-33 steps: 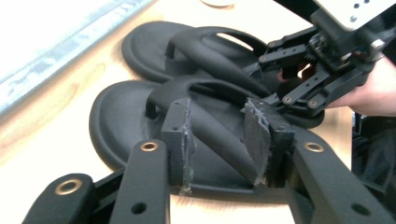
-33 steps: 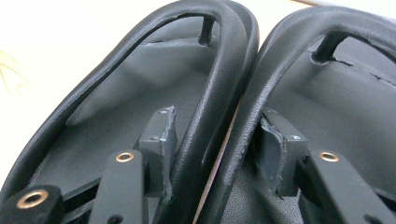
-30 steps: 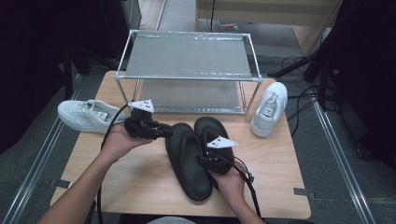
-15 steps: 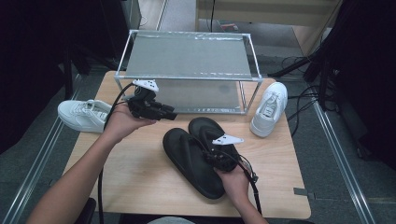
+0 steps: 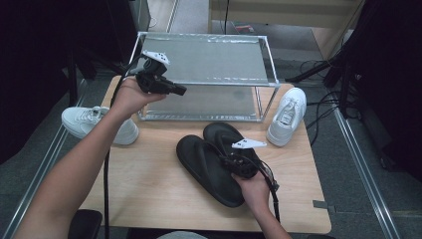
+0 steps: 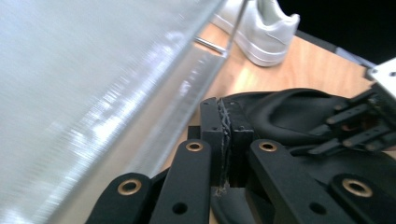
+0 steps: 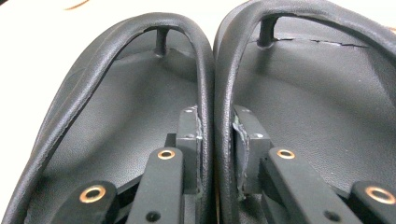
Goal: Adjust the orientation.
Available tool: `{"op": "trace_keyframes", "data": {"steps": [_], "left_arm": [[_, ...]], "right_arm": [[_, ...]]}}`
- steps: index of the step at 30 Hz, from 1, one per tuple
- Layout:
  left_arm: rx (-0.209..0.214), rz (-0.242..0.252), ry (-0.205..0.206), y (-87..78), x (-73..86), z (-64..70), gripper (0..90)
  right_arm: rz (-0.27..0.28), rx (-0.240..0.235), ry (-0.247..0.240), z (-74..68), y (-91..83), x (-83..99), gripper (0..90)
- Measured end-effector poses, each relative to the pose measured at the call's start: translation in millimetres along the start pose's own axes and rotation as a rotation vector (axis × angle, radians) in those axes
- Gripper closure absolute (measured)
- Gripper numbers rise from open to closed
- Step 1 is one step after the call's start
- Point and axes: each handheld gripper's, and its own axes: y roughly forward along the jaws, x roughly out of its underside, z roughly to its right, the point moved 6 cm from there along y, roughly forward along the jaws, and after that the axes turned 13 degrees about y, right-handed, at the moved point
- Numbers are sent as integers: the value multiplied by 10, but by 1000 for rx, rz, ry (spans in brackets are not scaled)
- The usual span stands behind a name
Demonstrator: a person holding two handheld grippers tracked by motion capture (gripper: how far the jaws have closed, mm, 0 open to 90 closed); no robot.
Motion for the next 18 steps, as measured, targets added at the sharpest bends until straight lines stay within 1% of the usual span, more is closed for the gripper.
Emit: {"op": "trace_keyframes", "data": {"steps": [2, 3, 5, 10, 11, 12, 14, 16, 18], "left_arm": [[-20, 6, 1, -18, -39, -70, 897], [-28, 7, 7, -23, -53, -109, 897], [-35, 7, 2, -13, -55, -193, 898], [-48, -32, -22, 71, 24, -370, 899], [-50, -36, -28, 81, 39, -395, 899], [-41, -28, -32, 83, 48, -416, 900], [-37, -19, -40, 85, 54, -436, 898], [-41, -22, -36, 90, 53, -447, 897], [-41, -28, -26, 93, 49, -448, 898]], "right_arm": [[4, -4, -3, 2, -6, -32, 759], [6, -7, -5, -1, -3, -49, 759], [2, -14, -11, -16, 15, -89, 759], [3, -24, -37, -60, 99, -225, 759], [3, -19, -45, -63, 127, -264, 759], [2, -16, -53, -64, 158, -306, 759], [6, -5, -62, -58, 224, -395, 759], [15, 1, -58, -43, 301, -481, 759], [20, -2, -39, -26, 381, -554, 758]]}}
